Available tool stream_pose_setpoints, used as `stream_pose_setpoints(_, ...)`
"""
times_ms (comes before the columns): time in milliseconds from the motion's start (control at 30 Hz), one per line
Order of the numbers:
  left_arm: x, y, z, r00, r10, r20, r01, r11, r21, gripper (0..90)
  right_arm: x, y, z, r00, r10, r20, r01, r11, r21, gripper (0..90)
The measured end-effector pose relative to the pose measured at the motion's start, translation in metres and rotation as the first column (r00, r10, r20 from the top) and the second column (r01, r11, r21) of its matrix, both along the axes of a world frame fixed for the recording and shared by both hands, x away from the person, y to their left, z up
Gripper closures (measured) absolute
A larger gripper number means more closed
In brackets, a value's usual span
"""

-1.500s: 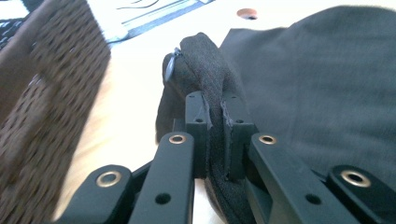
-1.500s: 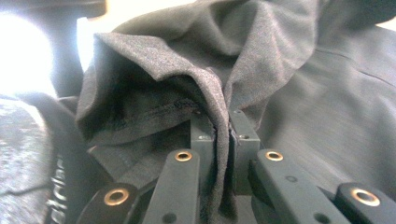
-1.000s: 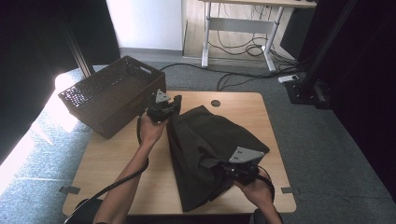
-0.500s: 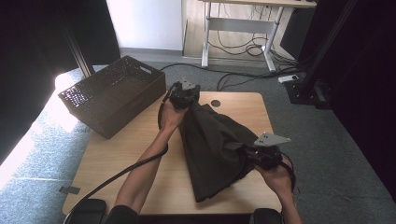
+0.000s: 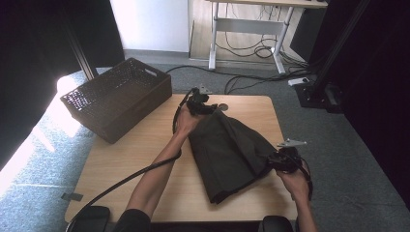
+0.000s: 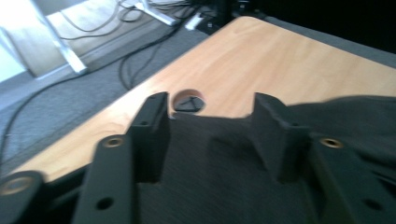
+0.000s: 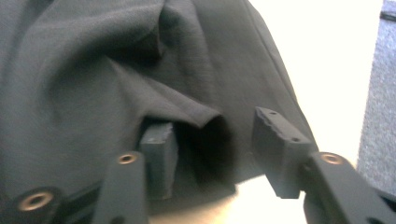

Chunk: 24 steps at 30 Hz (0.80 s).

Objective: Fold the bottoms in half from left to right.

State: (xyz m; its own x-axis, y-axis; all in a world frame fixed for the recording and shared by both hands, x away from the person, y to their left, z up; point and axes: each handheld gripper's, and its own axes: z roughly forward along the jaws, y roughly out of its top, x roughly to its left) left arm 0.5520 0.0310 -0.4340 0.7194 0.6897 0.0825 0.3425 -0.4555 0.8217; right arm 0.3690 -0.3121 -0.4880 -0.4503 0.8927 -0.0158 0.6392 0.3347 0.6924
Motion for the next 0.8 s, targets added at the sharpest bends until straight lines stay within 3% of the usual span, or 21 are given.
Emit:
stream_pose_setpoints(133, -0.019, 0.005, -0.003, 0.9983, -0.056, -0.011, 0.056, 0.9981, -0.025, 32.3, -0.012, -0.015, 0.004, 0.9998, -0.017, -0.008, 0.017, 0.9994, -0.030, 44.2)
stream_pose_setpoints(300, -0.049, 0.006, -0.020, 0.9948, -0.095, -0.038, 0.095, 0.9954, 0.009, 21.6, -0.025, -0.016, 0.018, 1.0000, -0.003, 0.008, 0.003, 1.0000, -0.009, 41.9)
stream_pose_setpoints(467, -0.080, 0.011, -0.042, 0.9884, -0.123, -0.089, 0.124, 0.9922, 0.010, 13.9, -0.030, 0.008, 0.031, 0.9960, 0.088, 0.019, -0.088, 0.9951, 0.045, 38.5)
stream_pose_setpoints(600, -0.102, 0.013, -0.055, 0.9839, -0.139, -0.113, 0.140, 0.9902, 0.003, 9.4, -0.028, 0.035, 0.033, 0.9888, 0.149, 0.013, -0.149, 0.9868, 0.063, 33.0)
stream_pose_setpoints(700, -0.113, 0.013, -0.063, 0.9831, -0.145, -0.111, 0.148, 0.9888, 0.018, 7.4, -0.023, 0.055, 0.026, 0.9862, 0.165, 0.013, -0.165, 0.9852, 0.045, 28.8)
stream_pose_setpoints(800, -0.121, 0.014, -0.073, 0.9837, -0.142, -0.110, 0.147, 0.9882, 0.041, 6.6, -0.017, 0.071, 0.013, 0.9862, 0.165, 0.008, -0.165, 0.9862, -0.003, 29.9)
